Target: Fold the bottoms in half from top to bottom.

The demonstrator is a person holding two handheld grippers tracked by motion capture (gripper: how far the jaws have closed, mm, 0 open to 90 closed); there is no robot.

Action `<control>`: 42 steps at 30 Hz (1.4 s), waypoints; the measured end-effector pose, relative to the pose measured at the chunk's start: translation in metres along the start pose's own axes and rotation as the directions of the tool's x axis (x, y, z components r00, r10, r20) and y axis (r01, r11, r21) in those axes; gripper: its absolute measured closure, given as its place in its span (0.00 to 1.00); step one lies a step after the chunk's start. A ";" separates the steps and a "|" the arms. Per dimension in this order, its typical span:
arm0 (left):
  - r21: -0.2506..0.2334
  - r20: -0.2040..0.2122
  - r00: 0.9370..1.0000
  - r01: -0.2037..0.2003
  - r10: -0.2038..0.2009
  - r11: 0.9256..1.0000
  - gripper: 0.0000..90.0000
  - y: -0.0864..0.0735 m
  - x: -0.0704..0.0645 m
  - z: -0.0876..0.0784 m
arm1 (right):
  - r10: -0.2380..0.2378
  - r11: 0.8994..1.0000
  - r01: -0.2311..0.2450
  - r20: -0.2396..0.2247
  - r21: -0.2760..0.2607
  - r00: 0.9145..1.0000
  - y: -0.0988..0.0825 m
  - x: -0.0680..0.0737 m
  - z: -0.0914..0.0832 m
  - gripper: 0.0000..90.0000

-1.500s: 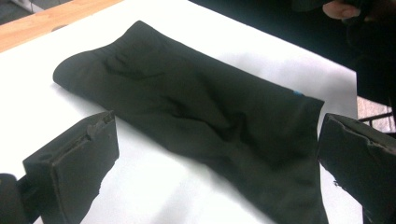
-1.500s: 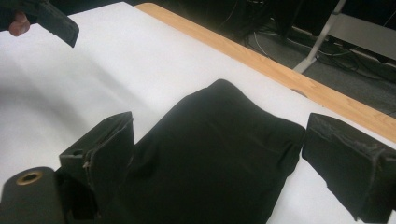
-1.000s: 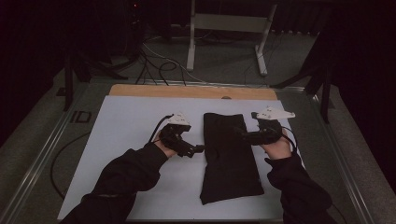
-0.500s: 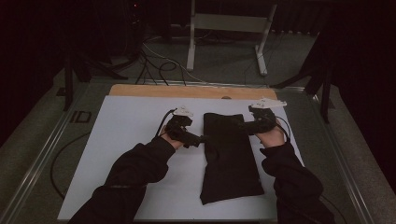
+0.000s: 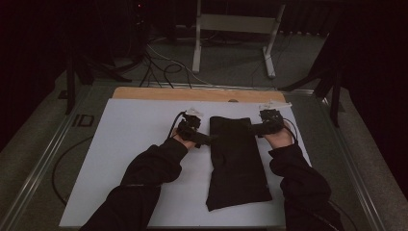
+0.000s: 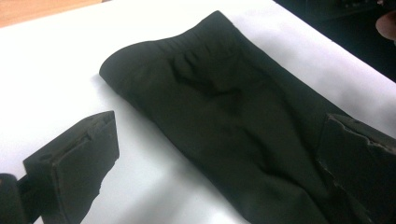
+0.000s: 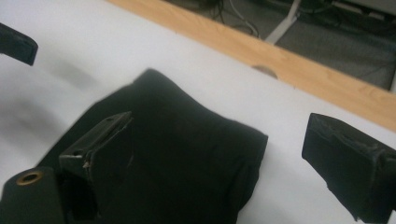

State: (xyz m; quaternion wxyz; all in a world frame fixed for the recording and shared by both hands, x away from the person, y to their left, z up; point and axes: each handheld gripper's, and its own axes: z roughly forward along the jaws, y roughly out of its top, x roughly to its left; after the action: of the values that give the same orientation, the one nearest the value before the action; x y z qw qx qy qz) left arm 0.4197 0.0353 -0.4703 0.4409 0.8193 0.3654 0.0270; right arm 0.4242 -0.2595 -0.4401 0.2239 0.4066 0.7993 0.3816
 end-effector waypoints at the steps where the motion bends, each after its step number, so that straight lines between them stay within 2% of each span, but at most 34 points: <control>1: 0.005 0.004 1.000 0.006 -0.006 1.000 0.00 0.000 0.002 0.002 | 0.007 1.000 -0.007 0.002 0.007 1.000 -0.001 -0.001 0.002 0.10; 8: 0.029 -0.014 0.999 0.032 -0.032 0.999 0.01 -0.003 0.010 0.016 | 0.049 0.998 -0.050 0.010 0.048 0.999 -0.011 -0.007 0.015 0.10; 9: 0.033 -0.017 0.999 0.048 -0.047 0.998 0.01 -0.003 0.014 0.020 | 0.053 0.997 -0.054 0.011 0.055 0.999 -0.012 -0.009 0.016 0.11; 10: 0.035 -0.021 0.998 0.063 -0.063 0.997 0.02 -0.003 0.016 0.023 | 0.080 0.994 -0.081 0.024 0.069 0.997 -0.015 -0.012 0.021 0.14; 11: 0.035 -0.021 0.998 0.063 -0.063 0.997 0.04 -0.003 0.016 0.023 | 0.080 0.994 -0.081 0.024 0.069 0.997 -0.015 -0.012 0.021 0.14; 12: 0.032 -0.020 0.997 0.072 -0.072 0.997 0.04 -0.004 0.017 0.025 | 0.102 0.992 -0.103 0.013 0.075 0.995 -0.016 -0.014 0.023 0.14; 15: 0.033 -0.016 0.995 0.102 -0.101 0.994 0.04 -0.005 0.021 0.029 | 0.125 0.989 -0.124 -0.002 0.082 0.992 -0.018 -0.016 0.026 0.14; 16: 0.037 -0.024 0.993 0.116 -0.115 0.993 0.07 -0.005 0.022 0.030 | 0.138 0.985 -0.137 0.000 0.105 0.990 -0.020 -0.018 0.029 0.15; 19: 0.037 -0.018 0.989 0.147 -0.147 0.988 0.11 -0.007 0.026 0.035 | 0.167 0.978 -0.165 -0.008 0.124 0.986 -0.023 -0.021 0.034 0.17; 22: 0.037 -0.013 0.987 0.160 -0.160 0.986 0.15 -0.006 0.028 0.038 | 0.178 0.974 -0.177 0.004 0.141 0.984 -0.024 -0.022 0.036 0.19; 24: 0.045 -0.029 0.989 0.149 -0.147 0.988 0.18 -0.006 0.027 0.041 | 0.179 0.969 -0.177 0.003 0.172 0.984 -0.026 -0.023 0.041 0.19; 26: 0.058 -0.023 0.986 0.168 -0.167 0.984 0.18 -0.006 0.028 0.044 | 0.185 0.966 -0.185 0.020 0.180 0.983 -0.026 -0.023 0.042 0.21; 27: 0.061 -0.035 0.984 0.178 -0.176 0.982 0.19 -0.006 0.028 0.048 | 0.209 0.961 -0.211 0.029 0.181 0.977 -0.026 -0.025 0.044 0.23; 29: 0.059 -0.029 0.983 0.185 -0.183 0.981 0.22 -0.006 0.029 0.049 | 0.232 0.955 -0.235 0.040 0.181 0.972 -0.027 -0.027 0.046 0.24; 34: 0.082 -0.022 0.976 0.218 -0.217 0.972 0.24 -0.007 0.033 0.057 | 0.246 0.949 -0.249 0.044 0.194 0.968 -0.028 -0.029 0.048 0.26; 35: 0.079 -0.014 0.975 0.222 -0.221 0.972 0.26 -0.007 0.033 0.058 | 0.244 0.949 -0.249 0.048 0.196 0.969 -0.029 -0.030 0.049 0.26; 37: 0.073 -0.012 0.974 0.225 -0.225 0.972 0.37 -0.007 0.034 0.059 | 0.264 0.943 -0.267 0.041 0.197 0.964 -0.031 -0.032 0.050 0.28; 38: 0.074 0.001 0.974 0.228 -0.229 0.971 0.42 -0.008 0.035 0.060 | 0.265 0.942 -0.269 0.043 0.200 0.963 -0.032 -0.032 0.051 0.29; 39: 0.071 0.002 0.973 0.229 -0.230 0.971 0.42 -0.008 0.035 0.061 | 0.265 0.942 -0.269 0.043 0.200 0.963 -0.032 -0.032 0.051 0.29; 40: 0.074 0.000 0.975 0.223 -0.223 0.972 0.47 -0.008 0.034 0.061 | 0.273 0.941 -0.276 0.040 0.199 0.961 -0.033 -0.033 0.052 0.29; 41: 0.080 0.004 0.977 0.211 -0.212 0.974 0.56 -0.008 0.034 0.062 | 0.265 0.941 -0.269 0.044 0.207 0.963 -0.034 -0.033 0.052 0.29; 42: 0.078 -0.014 0.980 0.200 -0.199 0.977 0.65 -0.008 0.032 0.063 | 0.245 0.943 -0.256 0.078 0.213 0.966 -0.035 -0.033 0.053 0.29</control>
State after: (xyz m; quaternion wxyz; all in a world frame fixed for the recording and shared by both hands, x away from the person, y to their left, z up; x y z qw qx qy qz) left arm 0.4615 0.0141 -0.5238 0.4078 0.7952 0.4478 -0.0294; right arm 0.4617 -0.2771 -0.4988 0.1468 0.5369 0.7727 0.3051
